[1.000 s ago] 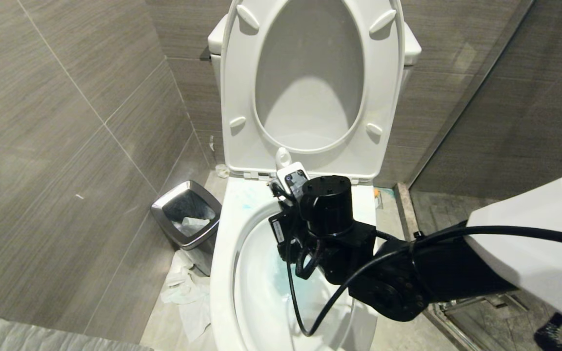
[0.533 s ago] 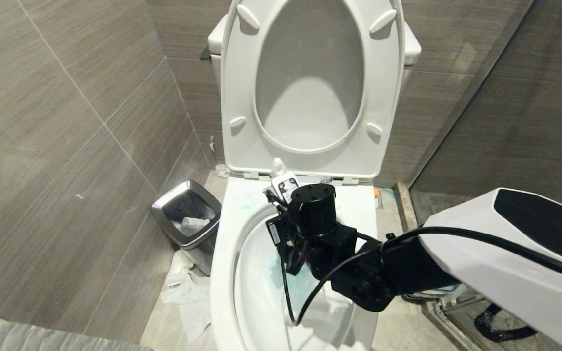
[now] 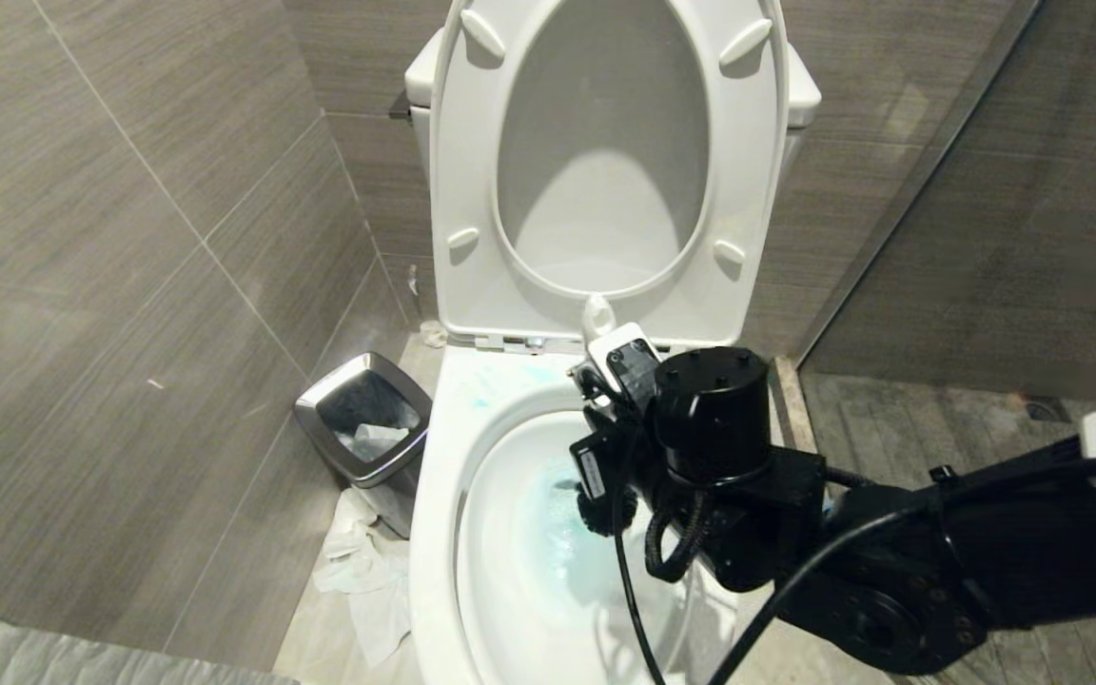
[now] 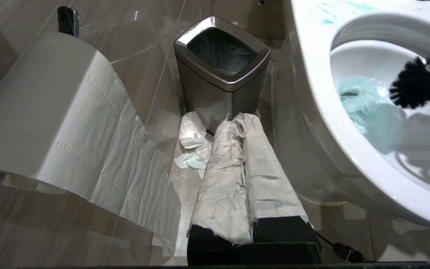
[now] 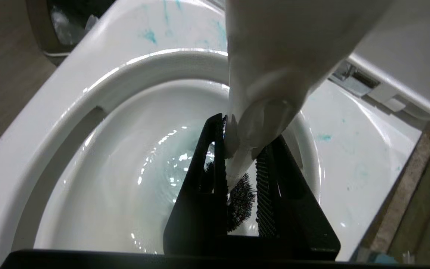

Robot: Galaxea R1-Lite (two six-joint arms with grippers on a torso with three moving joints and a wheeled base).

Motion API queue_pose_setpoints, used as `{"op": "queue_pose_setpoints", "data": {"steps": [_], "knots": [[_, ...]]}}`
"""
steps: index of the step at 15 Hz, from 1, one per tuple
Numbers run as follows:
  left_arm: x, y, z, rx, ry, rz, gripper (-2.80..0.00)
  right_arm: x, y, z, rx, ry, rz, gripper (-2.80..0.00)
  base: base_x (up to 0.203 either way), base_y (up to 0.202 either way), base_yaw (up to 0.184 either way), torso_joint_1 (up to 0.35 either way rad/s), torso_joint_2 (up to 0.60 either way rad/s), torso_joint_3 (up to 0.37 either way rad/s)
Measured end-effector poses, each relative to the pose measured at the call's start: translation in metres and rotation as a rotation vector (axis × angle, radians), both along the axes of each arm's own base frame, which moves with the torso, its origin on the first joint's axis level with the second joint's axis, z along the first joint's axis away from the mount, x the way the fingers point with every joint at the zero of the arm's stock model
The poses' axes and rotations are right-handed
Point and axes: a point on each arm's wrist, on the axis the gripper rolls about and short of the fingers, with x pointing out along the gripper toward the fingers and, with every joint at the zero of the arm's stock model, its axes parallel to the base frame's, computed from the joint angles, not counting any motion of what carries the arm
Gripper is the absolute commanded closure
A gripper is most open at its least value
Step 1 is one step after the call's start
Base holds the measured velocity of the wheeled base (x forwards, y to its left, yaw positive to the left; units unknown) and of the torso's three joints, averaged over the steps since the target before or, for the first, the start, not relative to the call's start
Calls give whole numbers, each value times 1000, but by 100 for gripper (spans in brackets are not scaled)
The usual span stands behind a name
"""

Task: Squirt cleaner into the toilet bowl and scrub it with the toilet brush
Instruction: Scrub the toilet bowl

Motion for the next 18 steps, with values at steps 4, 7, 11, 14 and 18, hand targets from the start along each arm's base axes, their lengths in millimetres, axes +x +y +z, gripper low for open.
{"op": "queue_pose_setpoints", "data": {"steps": [4, 7, 11, 14, 18], "knots": [[0, 0, 0, 0, 0, 0, 0, -15, 2, -7, 13, 13, 30, 0, 0, 0, 0, 0, 0, 0], [0, 0, 0, -1, 0, 0, 0, -28, 21, -13, 24, 30, 84, 0, 0, 0, 0, 0, 0, 0], [0, 0, 0, 0, 0, 0, 0, -25, 48, -14, 47, 7, 114, 0, 0, 0, 0, 0, 0, 0], [0, 0, 0, 0, 0, 0, 0, -2, 64, -17, 60, -23, 91, 0, 0, 0, 0, 0, 0, 0], [0, 0, 0, -1, 0, 1, 0, 41, 57, -29, 55, -34, 8, 0, 0, 0, 0, 0, 0, 0]]}}
